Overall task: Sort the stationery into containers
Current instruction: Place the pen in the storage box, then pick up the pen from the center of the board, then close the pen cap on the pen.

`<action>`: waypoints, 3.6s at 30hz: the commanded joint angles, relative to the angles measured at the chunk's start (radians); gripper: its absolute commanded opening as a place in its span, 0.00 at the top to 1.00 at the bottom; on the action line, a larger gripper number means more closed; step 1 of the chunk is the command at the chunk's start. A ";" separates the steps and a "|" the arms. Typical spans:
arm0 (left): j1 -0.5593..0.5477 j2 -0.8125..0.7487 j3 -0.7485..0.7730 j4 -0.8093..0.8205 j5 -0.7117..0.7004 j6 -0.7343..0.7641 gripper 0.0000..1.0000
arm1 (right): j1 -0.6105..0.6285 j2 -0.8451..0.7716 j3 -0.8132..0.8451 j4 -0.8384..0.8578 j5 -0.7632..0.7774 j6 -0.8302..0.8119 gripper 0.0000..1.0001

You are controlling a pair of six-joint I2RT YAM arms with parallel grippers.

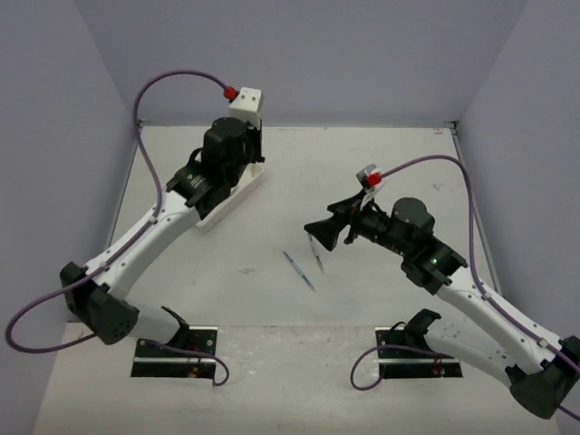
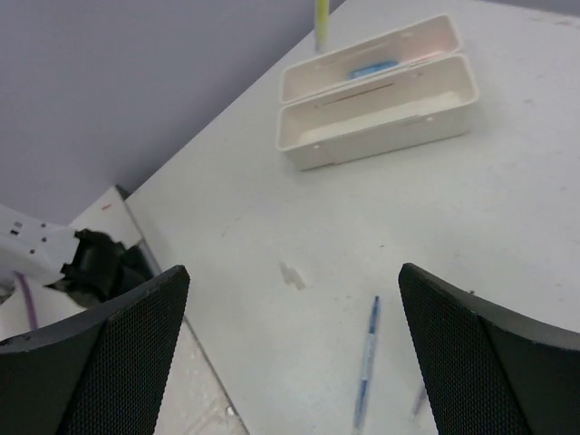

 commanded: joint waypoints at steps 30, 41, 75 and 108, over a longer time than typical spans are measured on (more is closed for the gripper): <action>0.246 0.113 -0.039 0.003 -0.063 0.022 0.00 | -0.028 0.437 0.145 -0.337 0.301 0.022 0.17; 0.246 -0.510 -0.298 -0.205 0.176 -0.350 0.00 | 0.035 0.778 0.288 -0.480 0.311 0.070 0.54; -0.109 -0.318 -0.709 -0.462 -0.036 -1.308 0.00 | -0.033 0.694 0.364 -0.502 0.306 -0.006 1.00; -0.151 0.069 -0.610 -0.556 -0.084 -1.353 0.60 | -0.046 0.682 0.261 -0.398 0.194 -0.073 1.00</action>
